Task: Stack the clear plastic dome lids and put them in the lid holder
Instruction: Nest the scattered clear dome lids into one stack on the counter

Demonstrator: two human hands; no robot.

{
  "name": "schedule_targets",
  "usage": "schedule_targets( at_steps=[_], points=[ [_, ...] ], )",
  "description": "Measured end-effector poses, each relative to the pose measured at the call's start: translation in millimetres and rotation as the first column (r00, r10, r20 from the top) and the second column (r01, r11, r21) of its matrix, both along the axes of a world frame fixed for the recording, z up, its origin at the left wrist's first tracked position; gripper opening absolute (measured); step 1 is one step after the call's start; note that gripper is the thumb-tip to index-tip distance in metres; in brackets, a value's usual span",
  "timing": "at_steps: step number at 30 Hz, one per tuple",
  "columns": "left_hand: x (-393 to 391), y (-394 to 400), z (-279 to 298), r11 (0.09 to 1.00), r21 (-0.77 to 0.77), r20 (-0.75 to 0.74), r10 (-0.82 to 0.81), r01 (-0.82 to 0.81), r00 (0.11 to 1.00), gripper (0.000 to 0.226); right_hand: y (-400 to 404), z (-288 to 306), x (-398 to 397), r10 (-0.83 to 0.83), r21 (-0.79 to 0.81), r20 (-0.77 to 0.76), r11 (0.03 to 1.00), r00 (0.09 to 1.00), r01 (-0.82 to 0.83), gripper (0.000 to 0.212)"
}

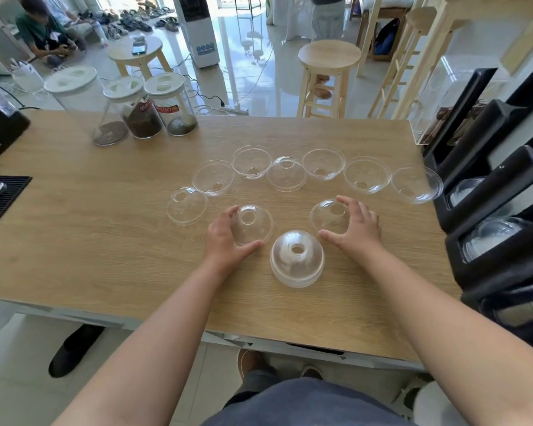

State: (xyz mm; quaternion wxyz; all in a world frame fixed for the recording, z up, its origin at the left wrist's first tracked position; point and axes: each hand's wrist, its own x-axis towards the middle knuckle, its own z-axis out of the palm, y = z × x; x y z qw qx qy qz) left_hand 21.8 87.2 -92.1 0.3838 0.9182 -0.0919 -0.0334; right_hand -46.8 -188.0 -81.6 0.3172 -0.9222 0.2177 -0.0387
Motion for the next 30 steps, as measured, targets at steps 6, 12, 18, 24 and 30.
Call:
schedule_targets(
  at_steps=[6, 12, 18, 24, 30],
  points=[
    [-22, 10, 8, 0.996, -0.089, 0.043, 0.027, -0.023, 0.999, 0.095, 7, 16, -17, -0.149, 0.257, 0.241, 0.963, 0.959, 0.085, 0.077],
    [-33, 16, 17, 0.987, -0.146, 0.059, 0.080, -0.070, 0.995, 0.095, 49, 46, -46, 0.198, 0.254, 0.292, 0.927, 0.936, -0.276, 0.076],
    [-34, 11, 29, 0.960, -0.271, 0.057, 0.094, -0.075, 0.994, 0.094, 63, 21, -55, 0.325, 0.088, 0.168, 0.935, 0.931, -0.342, 0.078],
    [-38, -3, 42, 0.919, -0.393, 0.028, 0.002, 0.009, 1.000, 0.093, 62, 18, -55, 0.331, 0.101, 0.169, 0.931, 0.928, -0.351, 0.085],
    [-58, -29, 53, 0.940, -0.278, 0.083, -0.180, 0.197, 0.980, 0.096, 39, 17, -68, 0.162, 0.293, 0.291, 0.923, 0.943, -0.249, 0.084]
  ],
)
